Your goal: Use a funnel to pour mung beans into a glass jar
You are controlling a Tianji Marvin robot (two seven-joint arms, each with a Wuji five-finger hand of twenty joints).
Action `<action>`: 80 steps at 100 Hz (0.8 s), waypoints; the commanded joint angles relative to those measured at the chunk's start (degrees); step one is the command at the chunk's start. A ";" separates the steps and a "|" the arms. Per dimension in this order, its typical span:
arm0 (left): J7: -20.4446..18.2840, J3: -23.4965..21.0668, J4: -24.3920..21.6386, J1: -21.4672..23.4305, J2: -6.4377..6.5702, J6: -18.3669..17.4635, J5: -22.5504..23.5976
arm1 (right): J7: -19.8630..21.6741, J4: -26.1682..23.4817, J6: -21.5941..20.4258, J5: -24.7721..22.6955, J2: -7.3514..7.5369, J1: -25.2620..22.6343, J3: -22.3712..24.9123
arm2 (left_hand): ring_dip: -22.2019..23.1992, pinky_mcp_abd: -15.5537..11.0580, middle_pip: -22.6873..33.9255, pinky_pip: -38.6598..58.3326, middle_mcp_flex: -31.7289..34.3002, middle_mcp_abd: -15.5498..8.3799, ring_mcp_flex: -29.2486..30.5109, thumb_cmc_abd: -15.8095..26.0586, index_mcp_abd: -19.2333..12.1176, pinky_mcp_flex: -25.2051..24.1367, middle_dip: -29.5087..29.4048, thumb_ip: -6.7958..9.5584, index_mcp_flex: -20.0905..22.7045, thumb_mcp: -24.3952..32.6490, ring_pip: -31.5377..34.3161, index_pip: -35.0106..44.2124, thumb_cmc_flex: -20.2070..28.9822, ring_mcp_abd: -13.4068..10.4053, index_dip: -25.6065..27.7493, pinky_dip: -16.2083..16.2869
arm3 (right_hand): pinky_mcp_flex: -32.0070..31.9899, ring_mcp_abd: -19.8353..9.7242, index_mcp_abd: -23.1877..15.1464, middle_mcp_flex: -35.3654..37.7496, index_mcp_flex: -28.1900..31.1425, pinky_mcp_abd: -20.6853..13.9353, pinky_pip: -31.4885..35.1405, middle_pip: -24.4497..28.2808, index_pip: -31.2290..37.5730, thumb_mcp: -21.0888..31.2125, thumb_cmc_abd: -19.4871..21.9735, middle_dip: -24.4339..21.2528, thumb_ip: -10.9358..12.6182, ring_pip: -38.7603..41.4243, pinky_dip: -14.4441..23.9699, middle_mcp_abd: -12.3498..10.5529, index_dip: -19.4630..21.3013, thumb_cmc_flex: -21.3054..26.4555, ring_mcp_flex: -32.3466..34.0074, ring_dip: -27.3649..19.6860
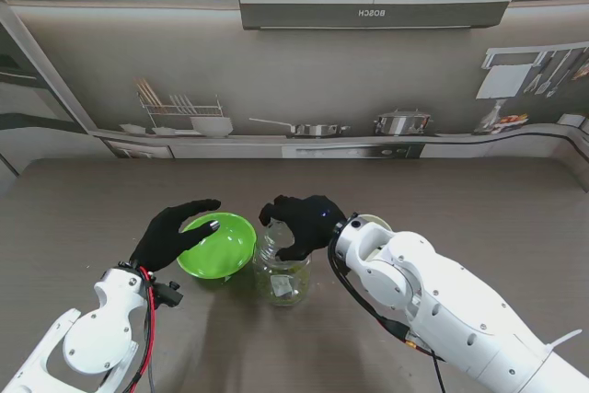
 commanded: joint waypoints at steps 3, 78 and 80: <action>-1.16 -0.13 -0.43 0.22 -0.05 0.23 -0.24 | 1.49 0.43 -0.35 -0.61 0.31 -0.63 -0.16 | -0.50 -0.10 -0.78 -1.52 -0.78 -0.05 0.52 2.02 -0.28 -1.01 -0.32 1.51 0.67 -1.37 -1.11 0.05 1.75 0.31 0.20 0.17 | -0.86 2.33 -1.30 -3.49 -2.64 0.74 -0.44 -2.92 -1.81 -0.47 1.22 -2.64 3.66 -7.40 -0.34 1.53 0.68 -0.36 -2.12 -4.04; -1.74 -0.22 -0.51 0.29 0.03 0.56 -0.65 | 2.39 -0.54 0.07 -0.76 0.41 -0.78 1.22 | -0.46 -0.13 -0.78 -1.59 -0.78 -0.13 0.59 2.21 -0.41 -1.27 -0.29 1.56 0.58 -1.69 -1.10 0.02 1.85 0.42 0.20 0.23 | -8.50 20.03 -2.05 -7.01 -6.38 11.28 -13.26 -15.95 -15.22 -18.11 8.82 -14.20 7.48 -40.75 -2.91 -0.83 0.00 -7.44 -15.63 -21.06; -1.75 -0.22 -0.51 0.28 0.04 0.56 -0.65 | 2.20 -0.46 0.05 -0.66 0.37 -0.79 1.25 | -0.45 -0.14 -0.78 -1.60 -0.77 -0.10 0.59 2.22 -0.47 -1.30 -0.29 1.56 0.56 -1.72 -1.10 0.01 1.82 0.40 0.20 0.22 | -9.08 20.45 -2.22 -7.05 -6.22 11.87 -14.07 -16.23 -15.49 -18.08 8.86 -14.35 7.45 -41.66 -3.23 -0.77 -0.03 -7.61 -16.39 -21.71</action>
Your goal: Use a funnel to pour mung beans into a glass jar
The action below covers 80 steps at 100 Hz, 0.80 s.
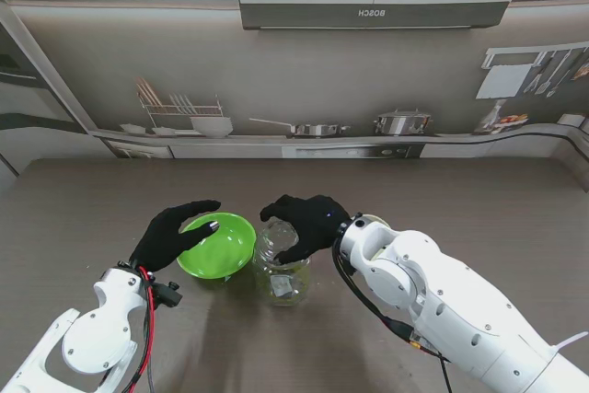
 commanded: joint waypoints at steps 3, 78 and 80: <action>-1.20 -0.04 -0.38 0.19 -0.06 0.20 -0.26 | -0.42 0.12 -0.16 0.04 -0.23 -0.28 0.15 | -0.46 -0.17 -0.77 -1.58 -0.77 -0.13 0.55 2.22 -0.48 -1.19 -0.29 1.50 0.57 -1.11 -1.12 0.02 1.17 0.34 0.20 0.23 | -1.99 2.84 -1.42 -1.62 -1.09 4.47 -2.70 -1.41 -1.56 0.91 -0.58 -0.92 1.72 -2.85 -1.23 -0.72 -0.05 -3.05 -3.29 -2.64; -0.88 0.30 -0.02 -0.07 -0.08 0.19 0.20 | -5.42 -2.53 0.88 10.51 -2.08 -7.81 10.39 | -0.69 0.29 -0.96 -1.82 -1.37 -0.24 -0.94 2.11 -0.53 -1.83 -0.40 1.51 -0.09 -1.45 -1.82 -0.26 1.04 0.22 0.07 0.25 | -7.08 -0.30 -0.56 6.17 6.95 4.19 -9.64 -2.66 -0.11 -0.42 3.16 -1.60 0.83 -5.64 -5.15 -1.99 0.33 -3.94 -5.54 -5.34; -0.87 0.36 0.04 -0.13 -0.08 0.18 0.22 | -5.73 -2.64 1.00 11.36 -2.24 -8.18 10.78 | -0.71 0.27 -0.98 -1.82 -1.42 -0.33 -1.07 2.04 -0.51 -1.84 -0.41 1.51 -0.05 -1.45 -1.88 -0.25 1.04 0.14 0.08 0.26 | -7.02 -0.35 -0.44 6.83 7.28 4.13 -9.49 -2.69 0.60 -1.11 3.05 -1.52 1.08 -5.59 -5.28 -2.05 0.12 -2.44 -5.37 -5.31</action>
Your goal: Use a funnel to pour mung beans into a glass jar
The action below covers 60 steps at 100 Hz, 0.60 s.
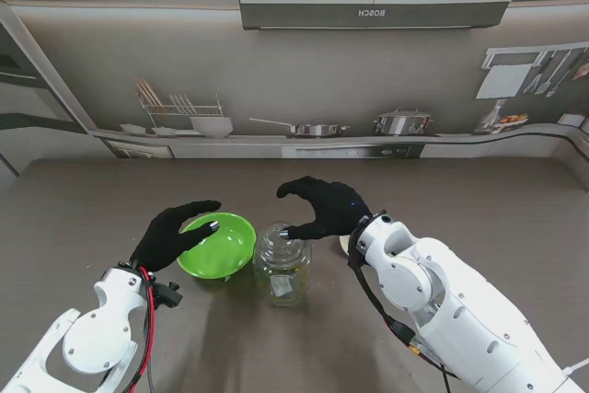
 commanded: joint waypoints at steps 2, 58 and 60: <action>-0.94 0.28 0.07 -0.14 -0.12 0.09 0.06 | -0.23 -1.07 0.96 3.09 -0.67 -1.76 1.46 | -0.73 0.23 -0.92 -1.81 -1.46 -0.25 -1.01 1.56 -0.43 -1.14 -0.42 1.51 -0.12 -1.41 -1.33 -0.27 1.04 0.08 0.06 0.26 | 0.21 -0.93 -0.35 2.19 1.94 1.39 -0.43 -0.79 1.99 -1.38 0.15 -0.49 1.25 0.29 -0.91 -1.30 0.06 3.15 1.02 -0.34; -1.64 2.22 1.39 -1.59 0.08 -0.30 0.41 | -6.09 -3.24 4.88 14.50 -2.97 -10.32 8.72 | -1.87 -1.44 -2.17 -2.40 -5.62 -1.44 -4.75 0.63 -0.91 -2.36 -1.59 1.42 -3.34 -1.76 -3.26 -1.61 0.09 -2.34 -0.57 0.07 | 0.43 -1.11 -0.92 10.44 8.69 0.15 0.01 -4.12 3.94 -1.92 -2.34 -0.99 2.88 0.22 -1.43 -1.87 -3.39 11.57 3.53 0.36; -1.58 2.28 1.49 -1.64 0.07 -0.42 0.43 | -6.40 -3.14 4.90 14.58 -3.03 -10.56 8.87 | -1.96 -1.58 -2.20 -2.47 -5.83 -1.41 -4.99 0.55 -0.84 -2.38 -1.65 1.42 -3.63 -1.73 -3.37 -1.73 0.06 -2.50 -0.63 0.01 | 0.35 -1.07 -0.96 10.68 8.90 0.17 -0.06 -4.22 3.94 -1.94 -2.56 -1.02 2.90 0.21 -1.45 -1.85 -3.44 11.69 3.62 0.38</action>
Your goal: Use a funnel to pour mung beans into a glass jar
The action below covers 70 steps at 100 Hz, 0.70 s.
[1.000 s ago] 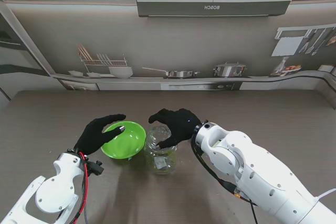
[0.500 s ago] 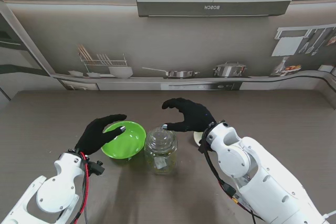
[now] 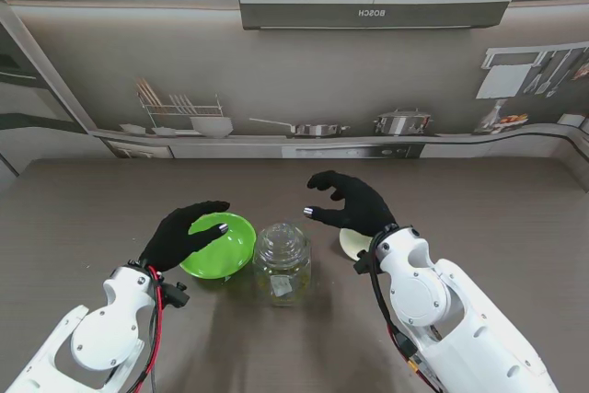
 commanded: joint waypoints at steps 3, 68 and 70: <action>-0.78 0.28 0.43 -0.16 -0.19 -0.65 0.06 | -0.52 0.52 0.39 0.47 -0.40 -1.80 0.62 | -1.09 -1.79 -0.65 -2.46 -2.17 -1.55 -2.06 0.45 -0.86 -1.06 -0.93 1.43 -1.96 -1.05 -1.43 -1.36 0.03 -2.03 -0.66 -0.11 | -0.59 -0.56 -1.04 0.85 0.67 0.32 -0.15 -1.07 -0.19 -1.00 -0.95 -0.62 1.82 -0.39 -0.80 -1.22 -1.50 1.35 1.23 0.38; 0.71 2.60 3.38 -2.27 -0.61 -2.58 -0.74 | -0.56 4.43 -2.18 3.79 -0.41 -5.67 4.38 | -2.12 -2.85 -0.78 -3.39 -5.83 -2.79 -4.09 -1.05 -1.76 -1.20 -2.10 1.45 -5.55 -0.17 -1.52 -2.45 -1.03 -3.13 -1.74 -1.86 | -2.56 -0.31 -0.64 -2.73 -1.60 0.59 -2.48 -2.78 -2.59 -0.11 -1.89 -0.60 2.34 -1.67 -0.95 -0.32 -2.30 2.13 -0.97 0.23; 0.69 2.67 3.46 -2.34 -0.61 -2.60 -0.77 | -0.48 4.32 -2.10 3.74 -0.38 -5.75 4.51 | -2.12 -2.85 -0.78 -3.38 -5.87 -2.85 -4.11 -1.04 -1.76 -1.20 -2.11 1.45 -5.60 -0.16 -1.50 -2.46 -1.04 -3.16 -1.76 -1.88 | -2.55 -0.25 -0.66 -2.71 -1.60 0.58 -2.49 -2.75 -2.59 -0.12 -1.88 -0.59 2.32 -1.63 -0.93 -0.36 -2.29 2.11 -0.90 0.25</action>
